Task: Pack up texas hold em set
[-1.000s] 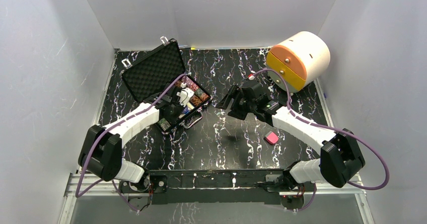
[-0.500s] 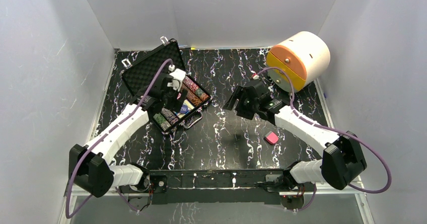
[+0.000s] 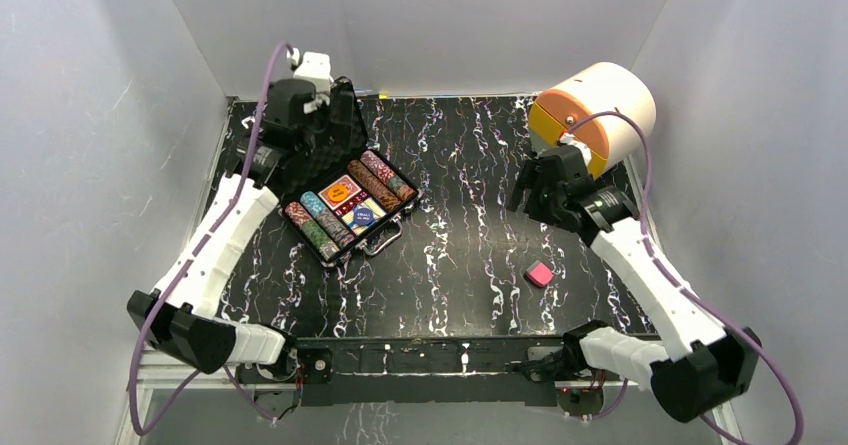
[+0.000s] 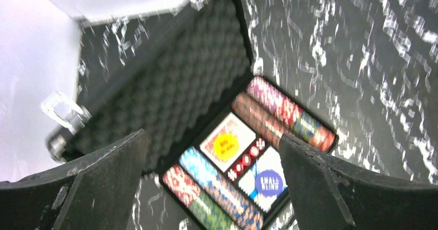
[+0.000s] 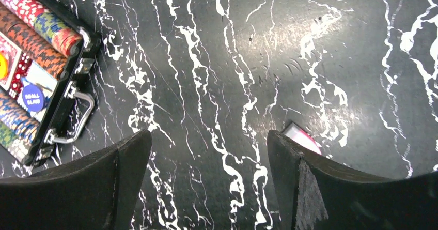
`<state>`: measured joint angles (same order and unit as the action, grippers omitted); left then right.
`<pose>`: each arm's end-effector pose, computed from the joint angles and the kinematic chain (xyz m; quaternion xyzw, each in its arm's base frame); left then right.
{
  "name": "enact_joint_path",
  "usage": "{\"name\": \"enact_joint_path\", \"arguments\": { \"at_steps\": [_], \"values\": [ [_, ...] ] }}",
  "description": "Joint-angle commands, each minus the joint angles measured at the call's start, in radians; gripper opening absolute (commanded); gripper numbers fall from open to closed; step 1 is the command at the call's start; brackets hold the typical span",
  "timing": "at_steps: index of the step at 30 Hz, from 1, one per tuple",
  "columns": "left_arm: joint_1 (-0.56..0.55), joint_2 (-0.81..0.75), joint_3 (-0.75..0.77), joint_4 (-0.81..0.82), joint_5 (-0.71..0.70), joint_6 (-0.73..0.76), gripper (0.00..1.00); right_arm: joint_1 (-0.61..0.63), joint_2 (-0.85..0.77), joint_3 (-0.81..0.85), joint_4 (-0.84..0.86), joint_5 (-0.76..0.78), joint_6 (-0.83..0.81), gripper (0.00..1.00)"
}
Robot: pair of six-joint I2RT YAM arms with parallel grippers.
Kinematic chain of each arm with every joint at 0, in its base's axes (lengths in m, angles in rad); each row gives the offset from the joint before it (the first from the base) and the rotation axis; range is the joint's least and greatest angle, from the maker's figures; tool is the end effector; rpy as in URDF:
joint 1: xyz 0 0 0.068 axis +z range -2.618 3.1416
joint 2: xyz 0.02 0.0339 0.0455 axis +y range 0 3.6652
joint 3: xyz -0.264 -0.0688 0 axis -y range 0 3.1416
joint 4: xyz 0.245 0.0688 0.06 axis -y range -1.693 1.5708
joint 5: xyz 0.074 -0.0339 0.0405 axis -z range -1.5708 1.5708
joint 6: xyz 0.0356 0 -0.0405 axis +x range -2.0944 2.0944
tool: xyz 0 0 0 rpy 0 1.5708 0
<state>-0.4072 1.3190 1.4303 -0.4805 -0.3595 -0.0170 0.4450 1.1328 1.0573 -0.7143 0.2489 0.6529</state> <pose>0.2723 -0.1038 0.4173 0.0582 0.8158 0.0271 0.5748 0.2143 0.0925 0.3169 0.1422 0.9077 0.0992 0.3821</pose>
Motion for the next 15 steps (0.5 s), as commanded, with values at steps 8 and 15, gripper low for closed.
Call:
{"name": "enact_joint_path", "arguments": {
  "at_steps": [8, 15],
  "values": [
    [0.158, 0.208, 0.335, -0.022, 0.064, 0.102, 0.98, -0.002, -0.254, 0.038, -0.166, 0.007, -0.094, 0.91],
    [0.313, 0.353, 0.412, -0.058, 0.277, 0.078, 0.98, -0.002, -0.285, 0.007, -0.086, -0.011, -0.093, 0.92]
  ]
}}
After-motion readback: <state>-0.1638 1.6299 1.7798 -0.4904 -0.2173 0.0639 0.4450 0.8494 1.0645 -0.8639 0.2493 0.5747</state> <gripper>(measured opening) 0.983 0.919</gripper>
